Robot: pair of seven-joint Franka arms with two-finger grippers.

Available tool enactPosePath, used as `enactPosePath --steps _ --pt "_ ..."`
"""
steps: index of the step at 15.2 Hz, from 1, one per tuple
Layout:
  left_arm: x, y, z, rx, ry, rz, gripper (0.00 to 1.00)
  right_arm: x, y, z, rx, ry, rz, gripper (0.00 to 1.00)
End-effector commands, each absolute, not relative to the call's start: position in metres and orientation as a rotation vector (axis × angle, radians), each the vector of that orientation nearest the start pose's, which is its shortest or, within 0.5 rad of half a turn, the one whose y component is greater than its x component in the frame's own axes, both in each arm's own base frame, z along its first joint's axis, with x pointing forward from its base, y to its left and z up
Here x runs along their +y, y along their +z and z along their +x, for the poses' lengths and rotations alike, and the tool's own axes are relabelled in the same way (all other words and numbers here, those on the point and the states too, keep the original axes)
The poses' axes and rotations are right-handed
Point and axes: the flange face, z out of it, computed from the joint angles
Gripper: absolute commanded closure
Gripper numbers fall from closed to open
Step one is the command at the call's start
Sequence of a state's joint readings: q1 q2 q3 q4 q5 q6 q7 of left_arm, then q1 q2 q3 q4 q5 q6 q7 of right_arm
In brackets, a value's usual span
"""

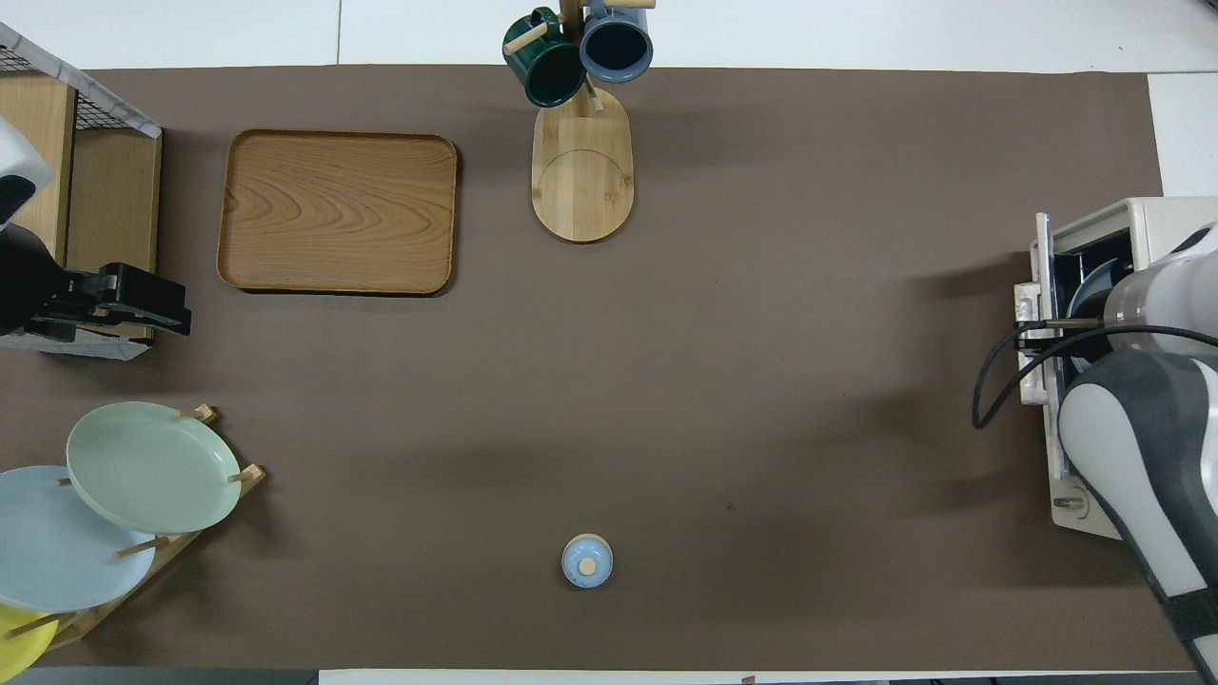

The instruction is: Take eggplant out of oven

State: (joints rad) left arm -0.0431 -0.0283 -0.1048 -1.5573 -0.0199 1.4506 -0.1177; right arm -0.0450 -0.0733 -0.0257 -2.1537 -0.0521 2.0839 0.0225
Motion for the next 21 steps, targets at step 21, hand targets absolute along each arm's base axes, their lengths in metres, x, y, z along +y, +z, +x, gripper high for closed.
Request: enactPosePath --steps 21 --pt "-0.077 0.641 0.529 0.029 0.066 -3.153 0.0 0.05 0.292 0.543 0.379 -0.037 -3.088 1.0"
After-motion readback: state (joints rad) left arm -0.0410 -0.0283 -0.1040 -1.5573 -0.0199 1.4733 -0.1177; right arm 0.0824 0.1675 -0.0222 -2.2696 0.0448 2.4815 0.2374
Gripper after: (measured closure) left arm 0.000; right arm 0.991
